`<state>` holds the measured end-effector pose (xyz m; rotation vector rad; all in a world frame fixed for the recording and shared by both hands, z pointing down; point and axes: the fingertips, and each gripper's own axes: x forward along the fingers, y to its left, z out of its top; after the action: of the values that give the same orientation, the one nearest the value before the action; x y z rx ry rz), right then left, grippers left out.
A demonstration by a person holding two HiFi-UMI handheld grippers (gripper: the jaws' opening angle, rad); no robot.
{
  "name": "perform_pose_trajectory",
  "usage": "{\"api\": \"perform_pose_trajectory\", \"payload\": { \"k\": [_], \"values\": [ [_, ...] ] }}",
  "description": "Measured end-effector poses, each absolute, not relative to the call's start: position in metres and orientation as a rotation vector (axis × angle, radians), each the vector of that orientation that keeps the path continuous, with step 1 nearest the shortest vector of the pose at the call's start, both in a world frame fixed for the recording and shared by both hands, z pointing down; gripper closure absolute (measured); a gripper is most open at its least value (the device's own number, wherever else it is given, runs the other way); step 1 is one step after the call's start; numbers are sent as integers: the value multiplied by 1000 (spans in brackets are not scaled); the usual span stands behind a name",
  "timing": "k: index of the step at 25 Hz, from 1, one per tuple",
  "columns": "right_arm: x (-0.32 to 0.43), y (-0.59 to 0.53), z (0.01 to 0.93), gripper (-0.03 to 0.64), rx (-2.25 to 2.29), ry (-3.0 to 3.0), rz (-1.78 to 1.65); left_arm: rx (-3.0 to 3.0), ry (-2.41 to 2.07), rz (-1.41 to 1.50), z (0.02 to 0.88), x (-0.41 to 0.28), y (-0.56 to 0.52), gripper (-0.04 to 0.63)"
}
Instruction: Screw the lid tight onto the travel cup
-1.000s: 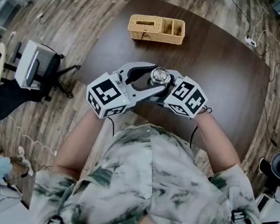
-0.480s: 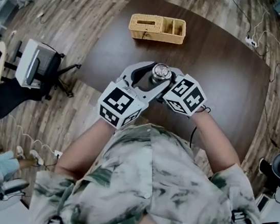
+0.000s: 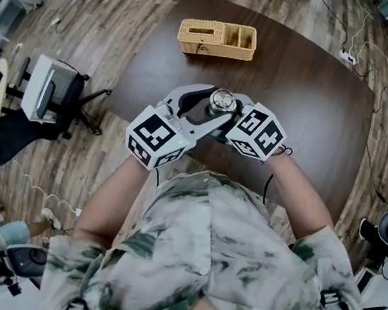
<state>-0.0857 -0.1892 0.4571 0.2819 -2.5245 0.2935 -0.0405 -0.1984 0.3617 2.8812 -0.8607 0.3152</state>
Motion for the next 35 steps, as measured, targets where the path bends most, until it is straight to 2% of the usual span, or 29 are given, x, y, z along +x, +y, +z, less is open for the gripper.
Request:
{"api": "perform_pose_trajectory", "payload": {
  "k": [11, 26, 35],
  "values": [
    [-91, -184, 458, 212, 231, -2525, 281, 2935, -623, 287, 362, -46, -194, 351],
    [-92, -197, 461, 212, 347, -2513, 350, 2812, -1046, 346, 362, -45, -206, 348],
    [-91, -199, 466, 212, 330, -2497, 323, 2868, -1004, 380, 366, -45, -208, 350]
  ]
}}
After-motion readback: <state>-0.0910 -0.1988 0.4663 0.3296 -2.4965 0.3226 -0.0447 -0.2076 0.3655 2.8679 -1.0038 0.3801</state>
